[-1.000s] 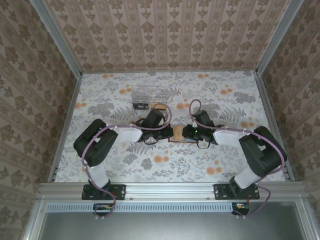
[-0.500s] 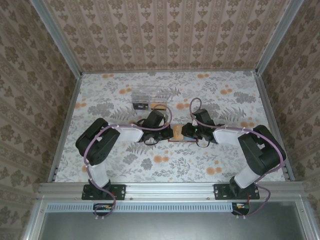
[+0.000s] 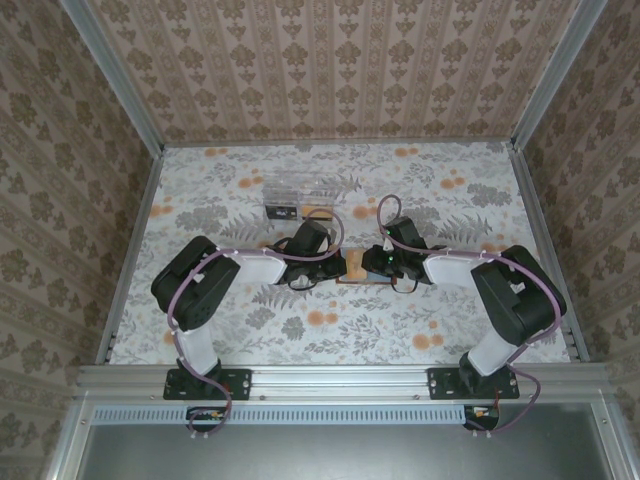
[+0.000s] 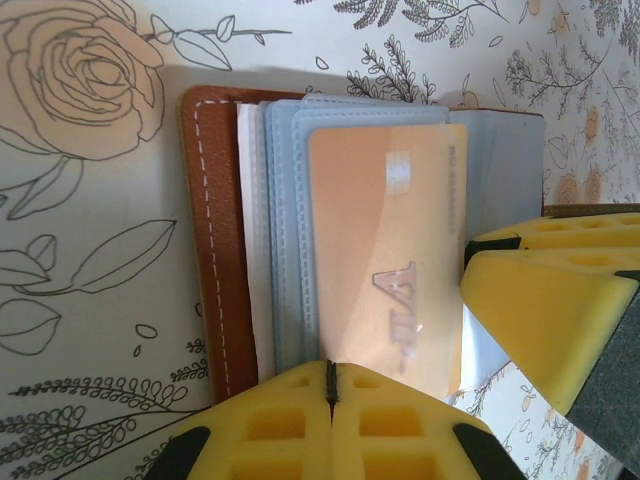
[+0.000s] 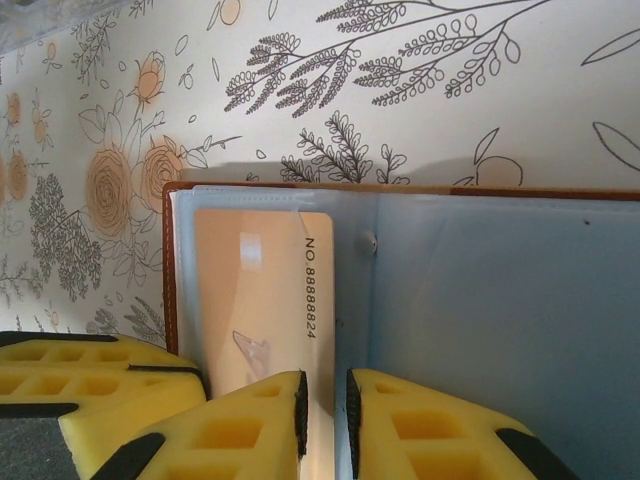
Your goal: Take the credit cards out of the card holder
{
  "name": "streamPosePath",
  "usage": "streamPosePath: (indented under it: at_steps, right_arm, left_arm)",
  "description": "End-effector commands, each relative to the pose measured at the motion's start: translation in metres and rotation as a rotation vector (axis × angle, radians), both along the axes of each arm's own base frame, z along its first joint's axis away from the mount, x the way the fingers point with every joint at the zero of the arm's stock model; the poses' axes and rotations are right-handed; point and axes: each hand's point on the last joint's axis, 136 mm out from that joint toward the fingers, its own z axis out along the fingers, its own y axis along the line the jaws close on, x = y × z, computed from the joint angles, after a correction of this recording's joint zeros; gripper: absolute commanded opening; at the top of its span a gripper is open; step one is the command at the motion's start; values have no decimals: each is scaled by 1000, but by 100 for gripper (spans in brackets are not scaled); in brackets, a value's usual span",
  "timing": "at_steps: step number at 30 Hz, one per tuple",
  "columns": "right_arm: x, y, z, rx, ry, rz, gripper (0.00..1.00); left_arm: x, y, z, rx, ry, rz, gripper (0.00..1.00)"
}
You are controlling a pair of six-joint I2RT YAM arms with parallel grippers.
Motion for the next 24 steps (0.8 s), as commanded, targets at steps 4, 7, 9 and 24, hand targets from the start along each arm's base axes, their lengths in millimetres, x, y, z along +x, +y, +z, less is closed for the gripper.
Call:
streamPosePath:
  at_steps: [4, 7, 9, 24]
  right_arm:
    - [-4, 5, -8, 31, 38, 7, 22]
    - [-4, 9, -5, 55, 33, 18, 22]
    - [-4, 11, -4, 63, 33, 24, 22]
    - [-5, -16, -7, 83, 41, -50, 0]
  left_arm:
    - [-9, 1, -11, 21, 32, -10, 0]
    - [-10, -1, -11, 18, 35, -12, 0]
    - [-10, -1, -11, 18, 36, -11, 0]
    - [-10, 3, -11, 26, 36, -5, 0]
